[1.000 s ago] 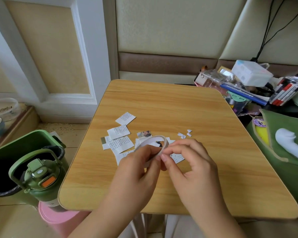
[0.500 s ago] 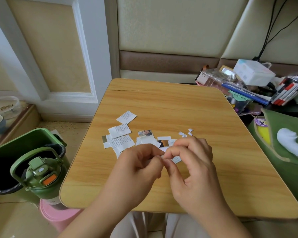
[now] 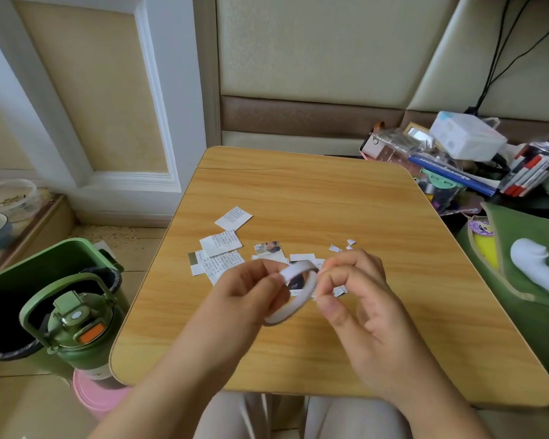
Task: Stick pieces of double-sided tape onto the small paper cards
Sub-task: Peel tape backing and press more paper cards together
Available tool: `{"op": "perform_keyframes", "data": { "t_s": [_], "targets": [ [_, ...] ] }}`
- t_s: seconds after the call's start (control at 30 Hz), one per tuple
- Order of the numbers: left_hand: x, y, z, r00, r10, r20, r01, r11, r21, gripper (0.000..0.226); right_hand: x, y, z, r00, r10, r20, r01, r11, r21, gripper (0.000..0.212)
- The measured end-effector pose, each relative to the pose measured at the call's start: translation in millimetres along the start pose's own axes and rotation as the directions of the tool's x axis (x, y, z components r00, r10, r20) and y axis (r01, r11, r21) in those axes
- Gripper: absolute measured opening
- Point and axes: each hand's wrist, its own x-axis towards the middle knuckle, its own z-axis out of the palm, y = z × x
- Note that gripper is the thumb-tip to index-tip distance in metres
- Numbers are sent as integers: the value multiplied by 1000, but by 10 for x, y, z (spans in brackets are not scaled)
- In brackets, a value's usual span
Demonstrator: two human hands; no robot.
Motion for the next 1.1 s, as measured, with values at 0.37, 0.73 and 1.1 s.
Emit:
{"op": "perform_keyframes", "data": {
  "t_s": [0.37, 0.73, 1.1],
  "targets": [
    [-68, 48, 148, 993, -66, 100, 105, 887, -450, 28, -42, -22, 75, 913, 376, 156, -343, 505, 792, 57],
    [-81, 88, 115, 970, -158, 185, 236, 794, -560, 44, -72, 11, 63, 962, 270, 31, -231, 754, 615, 42],
    [-104, 162, 44, 949, -228, 220, 316, 721, -616, 35, -67, -35, -70, 987, 158, 8, -158, 982, 107, 40]
  ]
}}
